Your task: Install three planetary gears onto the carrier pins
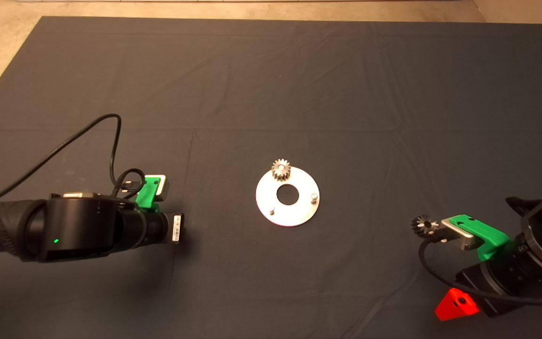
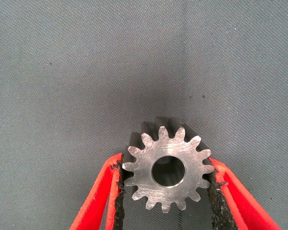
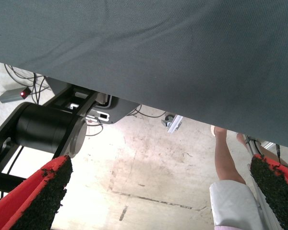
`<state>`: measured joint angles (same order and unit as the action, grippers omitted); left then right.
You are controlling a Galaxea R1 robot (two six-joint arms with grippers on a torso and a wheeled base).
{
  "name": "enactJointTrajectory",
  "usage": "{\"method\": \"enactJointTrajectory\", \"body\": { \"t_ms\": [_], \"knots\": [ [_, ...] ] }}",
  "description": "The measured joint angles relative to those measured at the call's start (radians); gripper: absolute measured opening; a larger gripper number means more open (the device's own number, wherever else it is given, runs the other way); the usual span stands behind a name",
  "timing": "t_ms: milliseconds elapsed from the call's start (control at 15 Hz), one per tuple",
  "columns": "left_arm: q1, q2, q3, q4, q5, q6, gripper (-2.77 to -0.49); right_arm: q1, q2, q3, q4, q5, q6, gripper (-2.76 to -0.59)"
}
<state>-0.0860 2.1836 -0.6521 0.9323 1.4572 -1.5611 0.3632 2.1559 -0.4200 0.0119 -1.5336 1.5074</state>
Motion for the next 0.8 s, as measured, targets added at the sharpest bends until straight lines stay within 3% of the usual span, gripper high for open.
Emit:
{"method": "enactJointTrajectory", "body": {
  "t_ms": [400, 533, 667, 800],
  "knots": [
    [0.0, 0.0, 0.005, 0.0, -0.001, 0.0, -2.39, 0.0, 0.0, 0.0, 0.0, 0.0, 0.0, -0.6],
    [-0.001, 0.018, 0.041, -0.001, 0.001, -0.001, -2.4, 0.0, 0.001, 0.0, 0.0, 0.0, 0.0, -0.6],
    [-0.029, 0.036, 0.073, -0.015, -0.01, -0.026, -2.41, 0.0, 0.002, 0.0, 0.0, 0.0, 0.0, -0.6],
    [-0.086, 0.036, 0.083, -0.048, -0.002, -0.085, -2.41, 0.0, 0.002, 0.0, 0.0, 0.0, 0.0, -0.6]
  ]
}}
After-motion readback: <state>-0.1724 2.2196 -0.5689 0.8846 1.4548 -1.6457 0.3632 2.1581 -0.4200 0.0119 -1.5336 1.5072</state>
